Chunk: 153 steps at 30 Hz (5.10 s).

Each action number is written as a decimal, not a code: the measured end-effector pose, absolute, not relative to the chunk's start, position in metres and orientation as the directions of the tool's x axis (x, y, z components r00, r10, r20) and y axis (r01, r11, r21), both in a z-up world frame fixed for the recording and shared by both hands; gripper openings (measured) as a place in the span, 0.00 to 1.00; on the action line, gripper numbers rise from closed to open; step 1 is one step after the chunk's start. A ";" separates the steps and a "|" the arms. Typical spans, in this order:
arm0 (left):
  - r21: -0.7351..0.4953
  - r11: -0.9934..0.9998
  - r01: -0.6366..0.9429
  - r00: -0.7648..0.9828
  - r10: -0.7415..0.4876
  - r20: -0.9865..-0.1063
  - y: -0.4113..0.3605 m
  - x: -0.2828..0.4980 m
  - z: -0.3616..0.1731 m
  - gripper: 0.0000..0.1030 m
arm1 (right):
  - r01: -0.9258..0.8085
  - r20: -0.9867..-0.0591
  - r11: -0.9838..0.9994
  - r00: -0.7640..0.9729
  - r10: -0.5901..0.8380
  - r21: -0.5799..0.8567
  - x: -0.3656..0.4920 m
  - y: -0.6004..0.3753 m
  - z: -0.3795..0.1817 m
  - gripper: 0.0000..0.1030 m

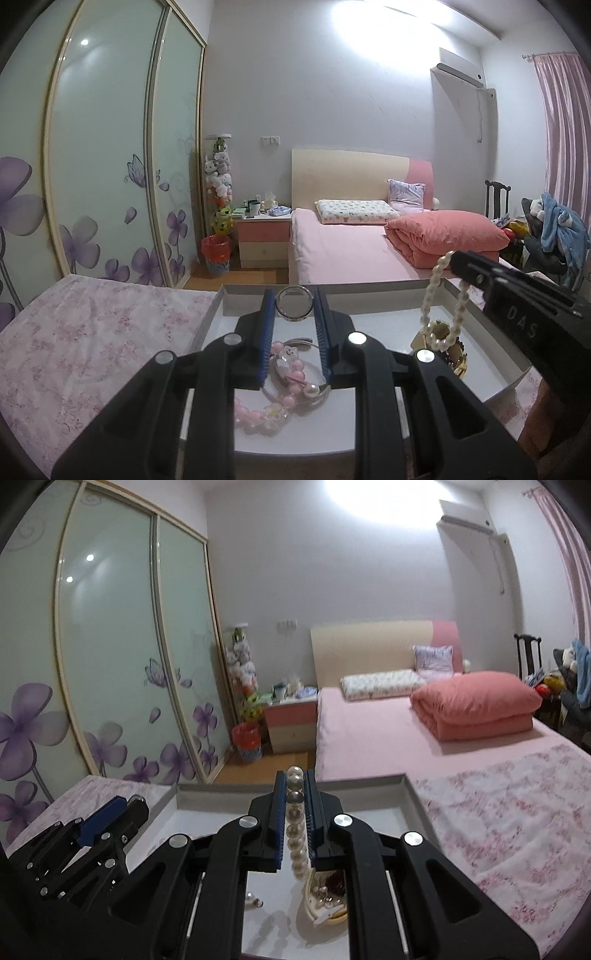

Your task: Organize jewelry

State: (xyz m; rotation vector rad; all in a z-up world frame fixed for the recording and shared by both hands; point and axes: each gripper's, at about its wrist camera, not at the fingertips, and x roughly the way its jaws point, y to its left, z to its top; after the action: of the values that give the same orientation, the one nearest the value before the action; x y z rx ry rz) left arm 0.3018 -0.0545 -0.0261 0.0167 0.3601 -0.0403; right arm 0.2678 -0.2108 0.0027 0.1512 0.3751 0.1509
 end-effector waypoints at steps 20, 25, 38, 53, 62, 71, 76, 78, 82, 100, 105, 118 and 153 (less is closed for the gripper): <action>0.007 0.998 0.056 0.932 -0.050 -0.358 -0.051 0.305 -0.031 0.22 | -0.116 -0.438 0.971 0.877 0.198 0.207 0.283 -0.205 -0.007 0.11; 0.007 0.998 0.064 0.932 -0.057 -0.358 -0.052 0.304 -0.030 0.33 | -0.105 -0.445 0.968 0.873 0.201 0.230 0.286 -0.211 -0.009 0.13; 0.004 0.995 0.104 0.932 -0.096 -0.350 -0.056 0.302 -0.030 0.59 | -0.018 -0.423 0.954 0.894 0.150 0.301 0.286 -0.234 -0.011 0.37; -0.066 0.994 0.087 0.924 -0.105 -0.367 -0.045 0.306 -0.029 0.62 | -0.013 -0.414 0.960 0.900 0.133 0.279 0.283 -0.231 -0.012 0.37; -0.166 0.985 0.039 0.919 -0.101 -0.381 -0.004 0.294 -0.002 0.64 | 0.004 -0.373 0.973 0.924 0.084 0.229 0.265 -0.232 0.005 0.45; -0.124 0.992 0.015 0.922 -0.062 -0.383 0.017 0.243 0.007 0.71 | -0.028 -0.358 0.993 0.931 0.068 0.117 0.225 -0.224 0.024 0.57; -0.089 0.996 0.007 0.928 -0.040 -0.370 0.019 0.210 0.008 0.78 | -0.042 -0.367 0.992 0.927 0.082 0.118 0.198 -0.226 0.027 0.65; -0.078 0.997 0.008 0.928 -0.037 -0.370 0.018 0.198 0.007 0.80 | -0.048 -0.383 0.992 0.920 0.088 0.114 0.188 -0.225 0.025 0.70; -0.048 0.999 -0.001 0.938 -0.015 -0.347 0.018 0.174 0.009 0.90 | -0.060 -0.395 0.992 0.913 0.100 0.112 0.172 -0.220 0.020 0.86; 0.071 0.997 -0.012 0.975 0.027 -0.221 -0.005 0.119 -0.003 0.96 | 0.009 -0.268 1.000 0.963 -0.004 0.016 0.096 -0.207 0.004 0.98; 0.050 0.999 -0.014 0.970 0.026 -0.243 0.001 0.122 -0.005 0.96 | 0.010 -0.281 1.000 0.960 -0.003 0.023 0.100 -0.209 0.000 0.98; 0.031 0.999 0.010 0.964 -0.001 -0.267 0.006 0.098 0.005 0.96 | 0.043 -0.345 0.998 0.938 -0.027 0.039 0.081 -0.219 0.008 0.98; -0.010 1.000 0.000 0.953 -0.003 -0.302 0.012 0.079 0.010 0.96 | 0.022 -0.360 0.996 0.933 0.009 0.082 0.065 -0.219 0.012 0.98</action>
State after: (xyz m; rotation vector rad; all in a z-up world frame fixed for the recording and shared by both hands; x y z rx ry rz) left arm 0.0786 0.0116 0.0105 -0.0094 0.3069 -0.0016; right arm 0.0651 -0.2191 0.0125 0.0850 0.3686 -0.0062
